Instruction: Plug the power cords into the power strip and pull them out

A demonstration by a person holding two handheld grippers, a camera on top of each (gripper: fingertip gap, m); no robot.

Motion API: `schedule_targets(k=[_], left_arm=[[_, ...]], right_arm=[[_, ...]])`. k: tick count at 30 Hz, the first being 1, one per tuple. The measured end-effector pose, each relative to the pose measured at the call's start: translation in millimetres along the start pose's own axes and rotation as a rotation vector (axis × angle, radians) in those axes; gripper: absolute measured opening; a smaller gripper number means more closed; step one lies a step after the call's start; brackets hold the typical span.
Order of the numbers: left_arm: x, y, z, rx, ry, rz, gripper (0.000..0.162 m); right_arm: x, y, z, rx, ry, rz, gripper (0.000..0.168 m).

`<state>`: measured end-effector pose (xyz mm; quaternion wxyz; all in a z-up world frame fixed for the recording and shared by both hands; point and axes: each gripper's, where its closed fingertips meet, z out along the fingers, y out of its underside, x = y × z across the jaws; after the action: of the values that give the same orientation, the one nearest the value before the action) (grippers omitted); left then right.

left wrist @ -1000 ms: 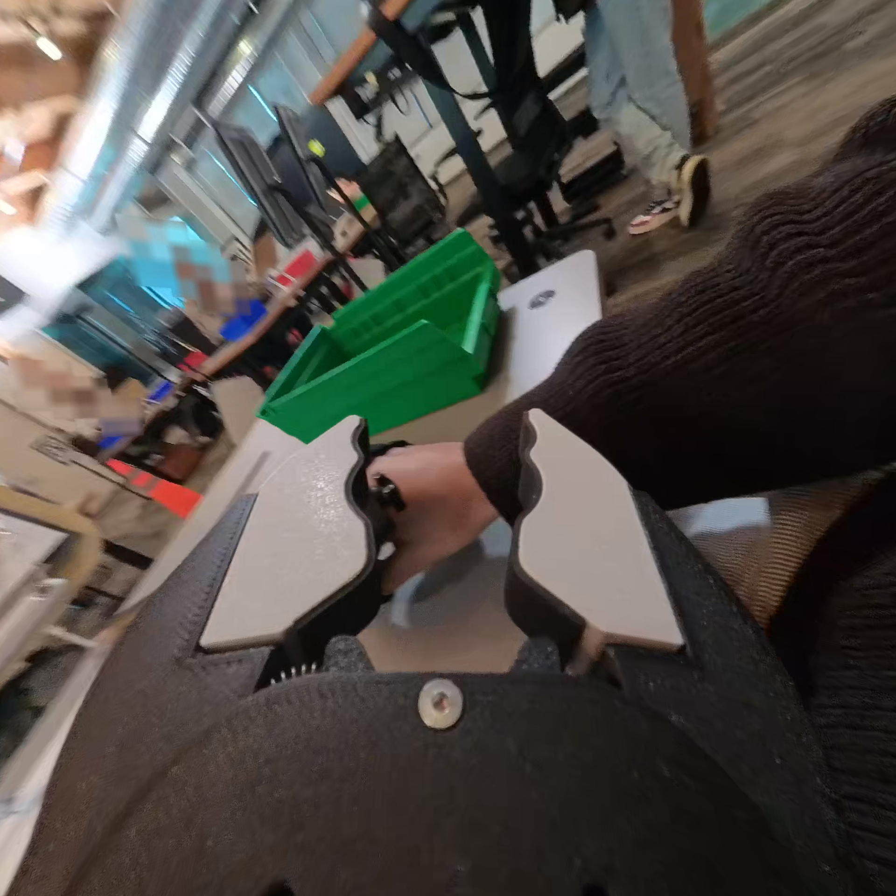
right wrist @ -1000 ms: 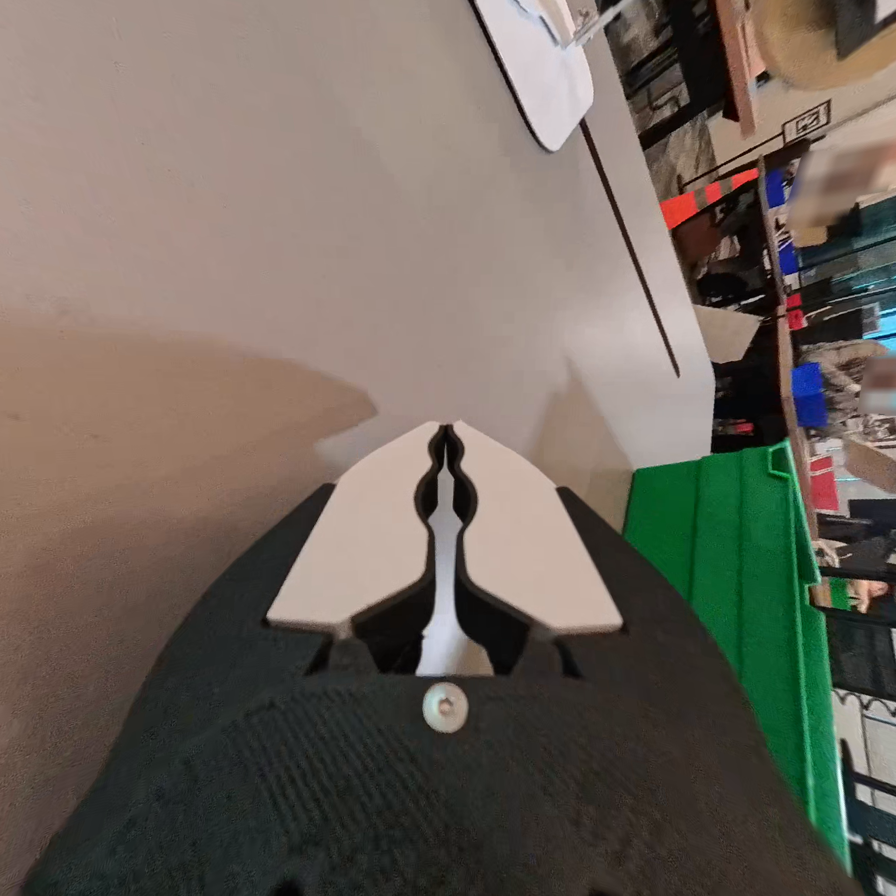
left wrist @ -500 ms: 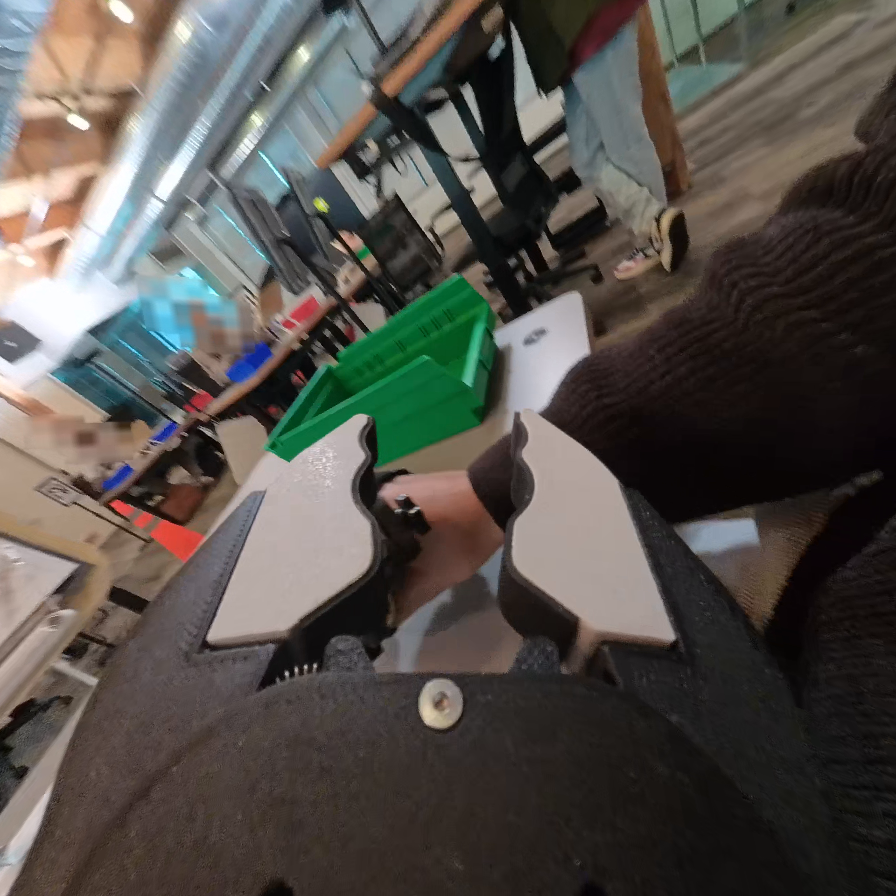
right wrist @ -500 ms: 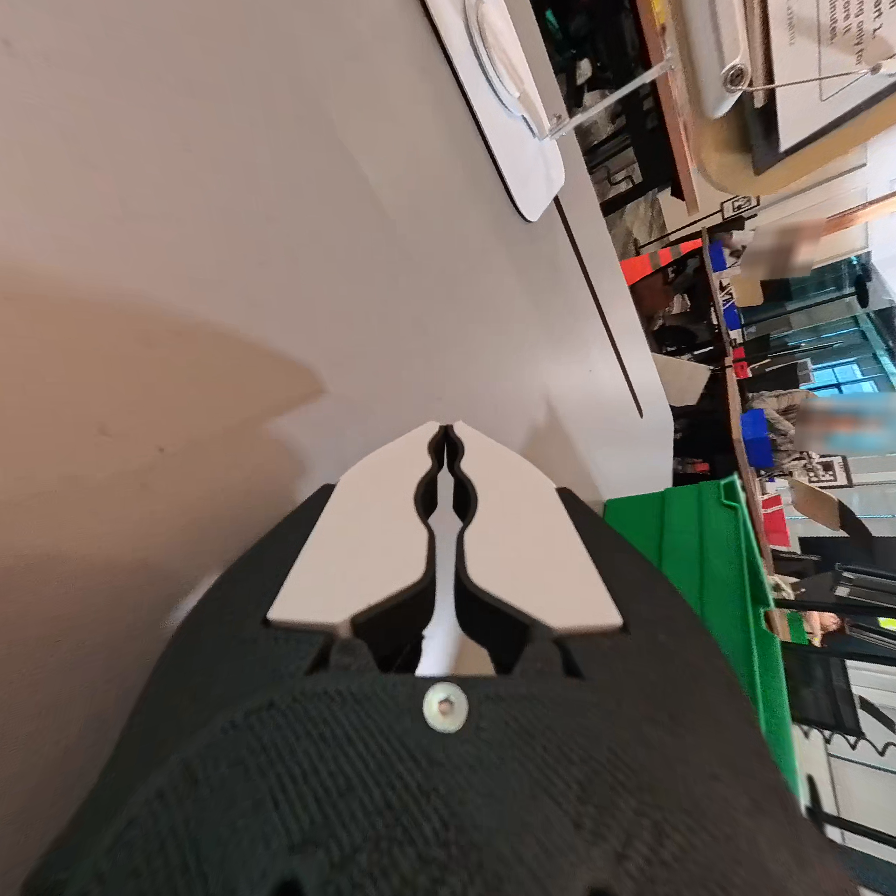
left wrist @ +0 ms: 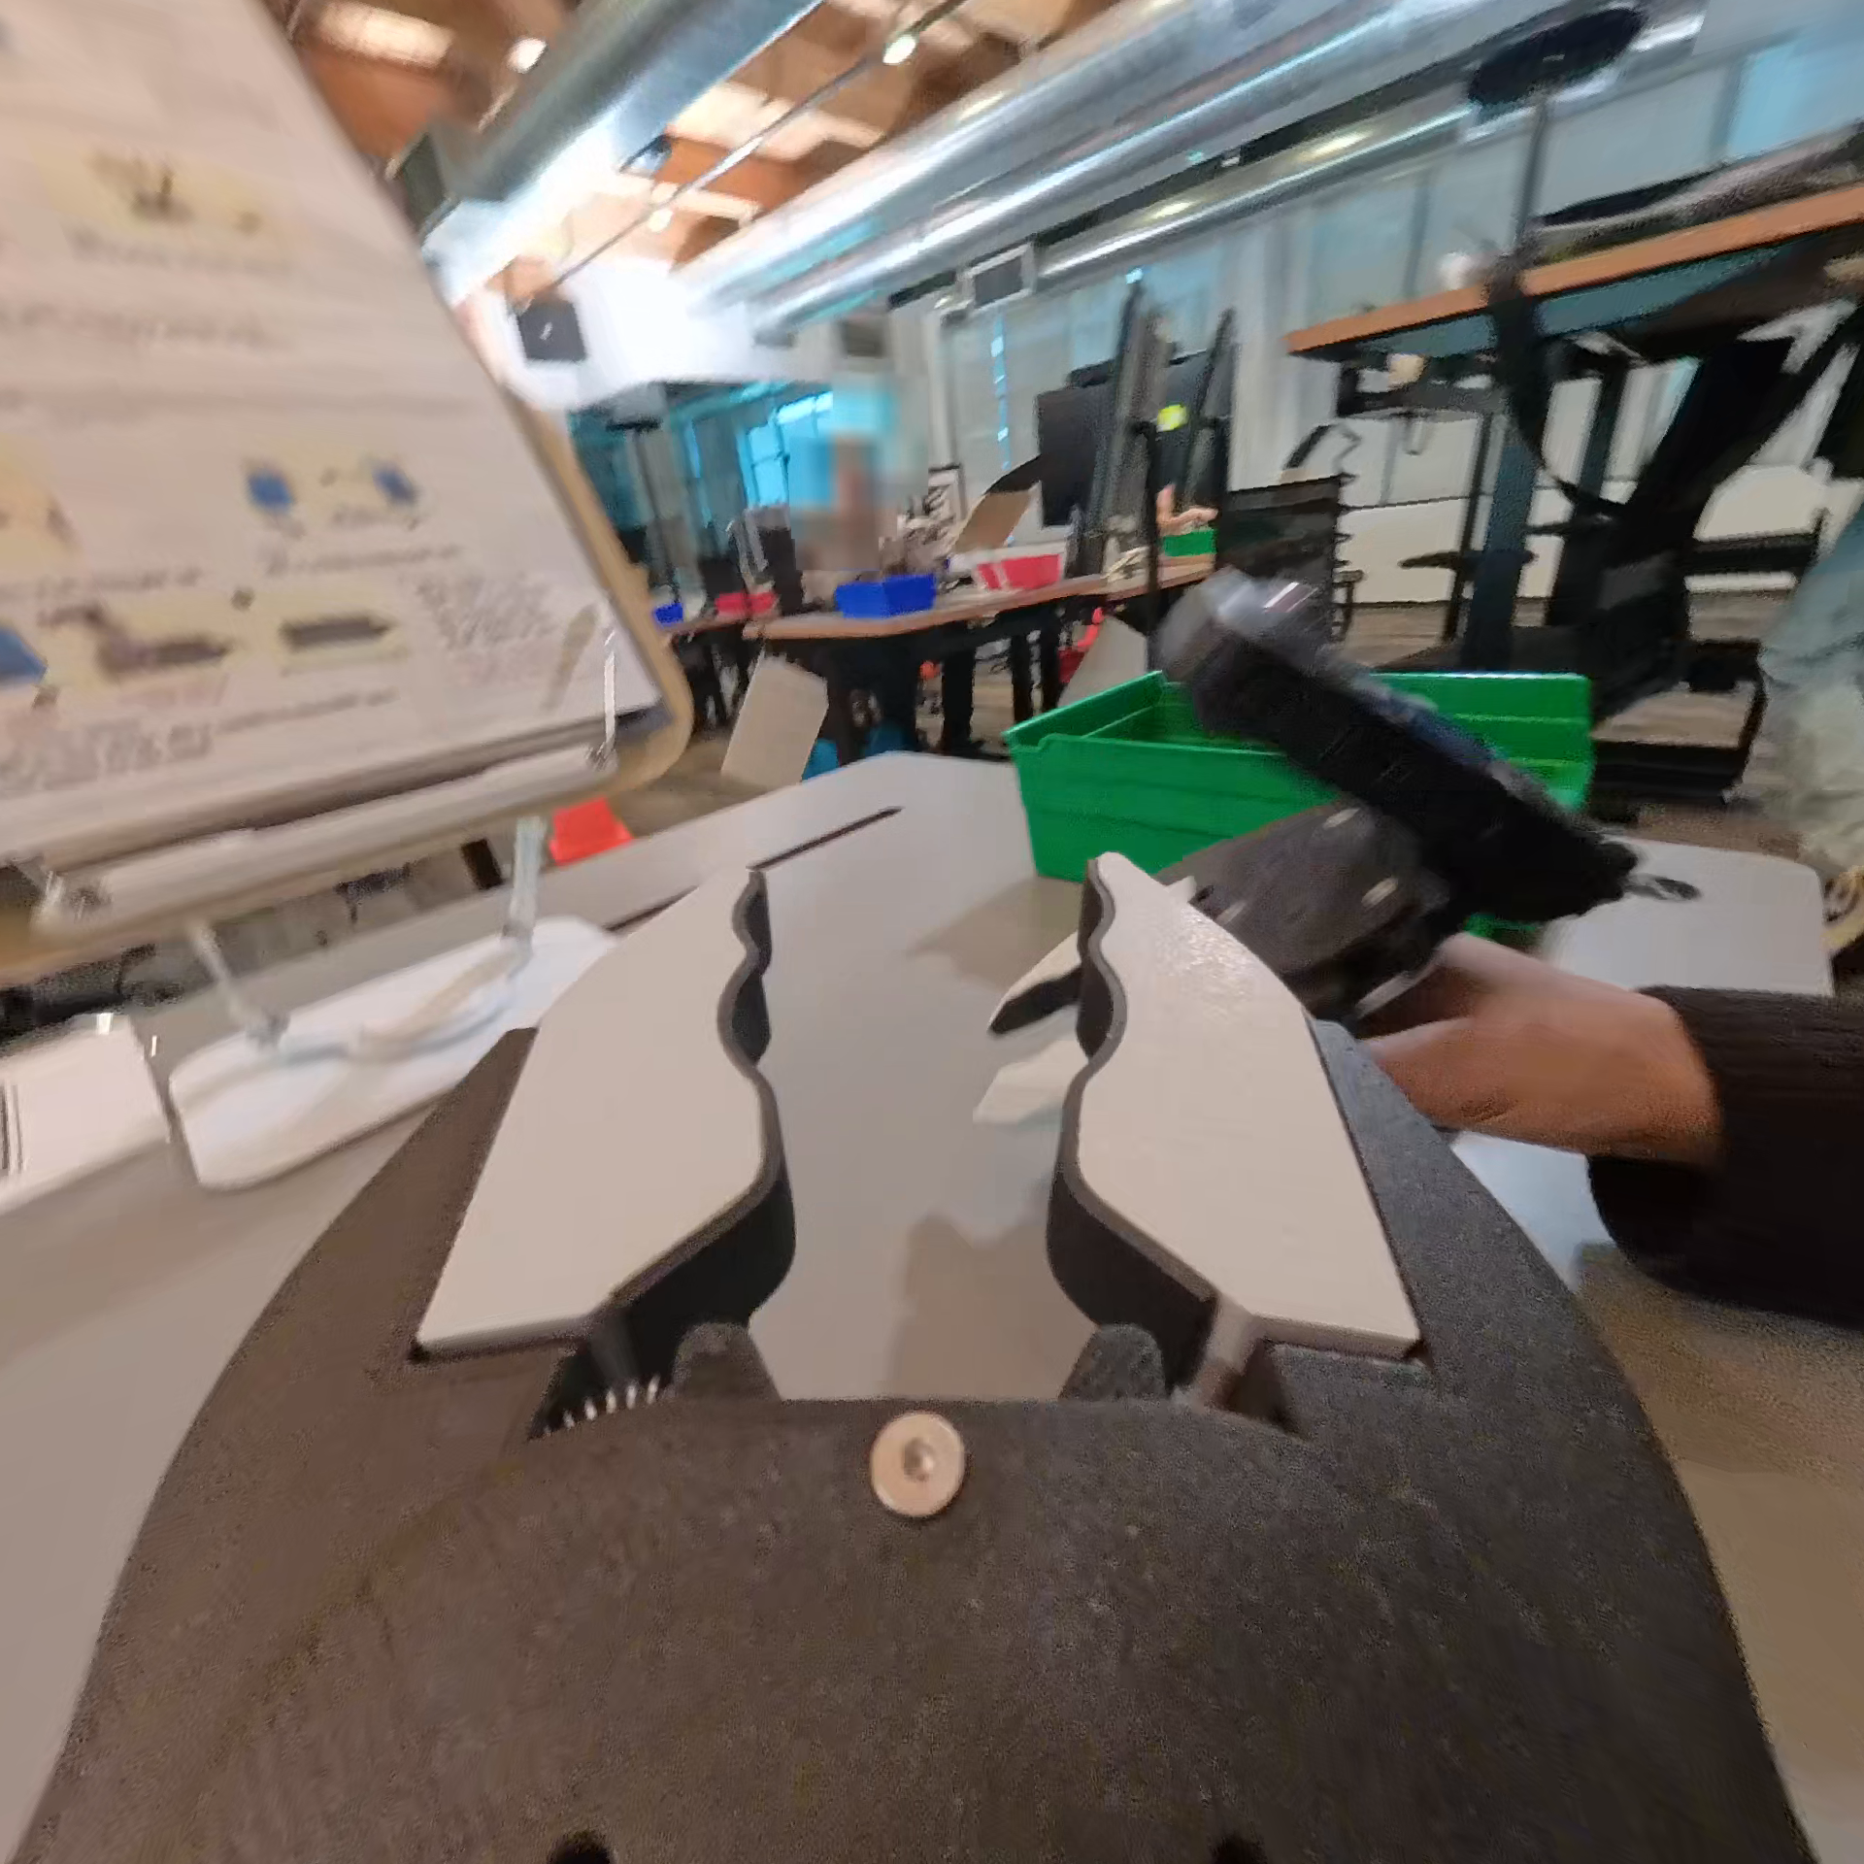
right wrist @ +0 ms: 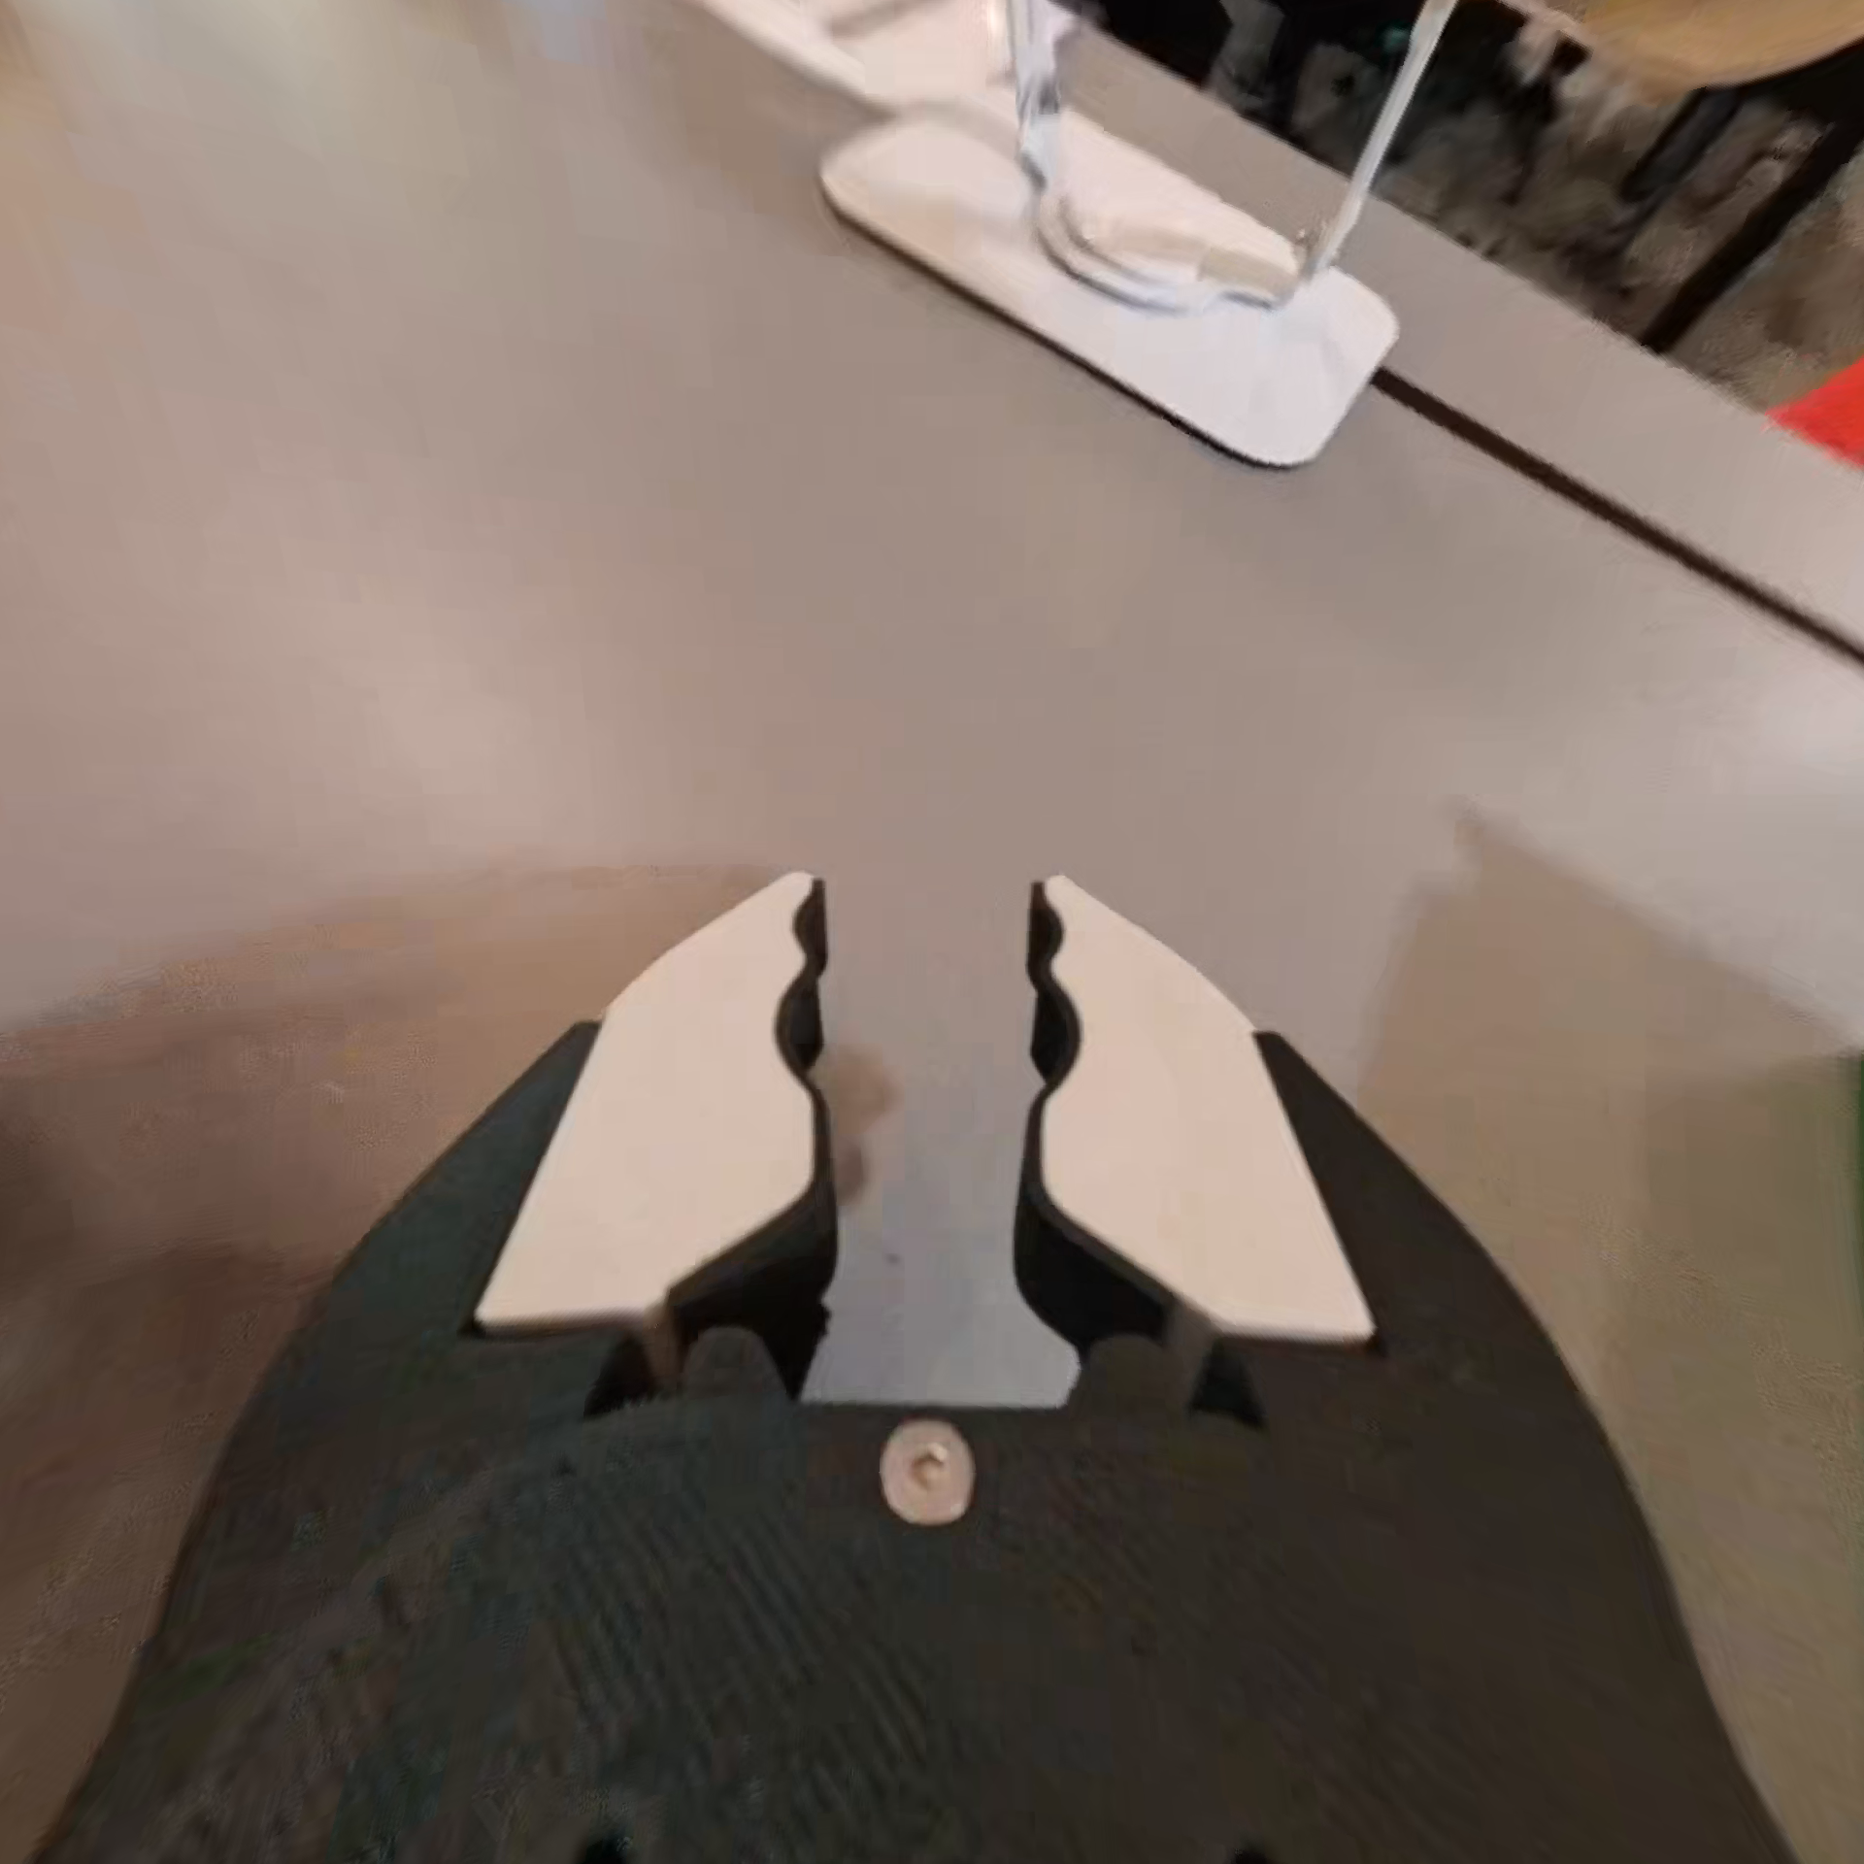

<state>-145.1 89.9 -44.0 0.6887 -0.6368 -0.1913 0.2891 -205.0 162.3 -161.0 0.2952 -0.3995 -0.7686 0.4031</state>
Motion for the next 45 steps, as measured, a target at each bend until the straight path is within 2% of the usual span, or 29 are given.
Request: schedule_targets(k=[2, 4, 5, 7, 10, 11, 16, 21, 24, 26, 28, 30, 31, 33, 35, 37, 40, 42, 45], left_arm=[[-18.1, 13.3, 0.9, -0.054, -0.036, -0.105, 0.07], [-32.1, 26.4, -0.6, -0.112, -0.066, -0.173, 0.068], [-37.5, 31.8, -1.9, -0.136, -0.078, -0.19, 0.064], [-42.8, 38.3, -5.7, -0.173, -0.068, -0.202, 0.043], [-53.2, 40.2, -15.9, -0.207, -0.079, -0.168, 0.016], [-55.4, 37.4, -20.7, -0.203, -0.069, -0.164, 0.001], [-72.4, 20.9, -41.8, -0.14, -0.044, -0.32, 0.002], [-88.0, 26.6, -58.8, -0.14, -0.113, -0.317, 0.002], [-95.5, -0.1, -70.9, -0.08, -0.091, -0.327, 0.002], [-125.8, -26.8, -91.3, -0.056, -0.189, -0.227, 0.002], [-179.5, -54.4, -123.6, -0.065, -0.378, -0.07, 0.002], [-240.2, -67.1, -158.6, -0.136, -0.528, -0.062, 0.001], [-269.8, -58.6, -176.4, -0.223, -0.576, -0.109, 0.002], [-321.0, -18.9, -216.2, -0.425, -0.671, -0.27, 0.004], [-347.8, 18.3, -244.0, -0.498, -0.703, -0.473, 0.03], [-353.7, 46.0, -260.2, -0.518, -0.699, -0.598, 0.034], [-346.1, 84.9, -275.2, -0.717, -0.667, -0.666, 0.049], [-338.4, 100.6, -274.5, -0.812, -0.616, -0.691, 0.059], [-325.7, 115.5, -262.2, -0.877, -0.521, -0.755, 0.064]], right_arm=[[-1.2, -25.2, -14.1, 0.143, -0.127, 0.181, 0.043], [-0.9, -34.1, -23.2, 0.221, -0.181, 0.179, 0.032], [-2.0, -30.7, -21.5, 0.198, -0.183, 0.145, 0.023], [-12.9, -19.9, -12.3, 0.115, -0.21, 0.071, 0.002], [-38.4, -17.6, -3.3, 0.08, -0.283, 0.032, 0.0], [-46.9, -19.8, -3.0, 0.084, -0.31, 0.025, 0.0], [-74.3, -25.2, 0.9, 0.094, -0.379, -0.057, 0.0], [-95.0, -28.1, 6.6, 0.082, -0.445, -0.089, 0.0], [-99.8, -30.0, 6.2, 0.089, -0.463, -0.112, 0.0], [-100.3, -31.8, 5.3, 0.099, -0.474, -0.109, 0.0], [-99.9, -32.5, 6.3, 0.102, -0.48, -0.104, 0.0], [-100.6, -32.1, 9.3, 0.096, -0.485, -0.106, 0.0], [-101.7, -31.7, 10.8, 0.093, -0.488, -0.11, 0.0], [-104.7, -31.7, 12.7, 0.093, -0.492, -0.122, 0.0], [-108.6, -31.5, 12.8, 0.097, -0.492, -0.147, 0.0], [-111.1, -28.4, 13.3, 0.092, -0.471, -0.202, 0.0], [-110.2, -20.7, 19.3, 0.066, -0.389, -0.336, 0.0], [-110.8, -12.1, 25.0, 0.041, -0.348, -0.422, 0.0], [-112.5, -4.7, 29.2, 0.012, -0.315, -0.488, 0.0]])
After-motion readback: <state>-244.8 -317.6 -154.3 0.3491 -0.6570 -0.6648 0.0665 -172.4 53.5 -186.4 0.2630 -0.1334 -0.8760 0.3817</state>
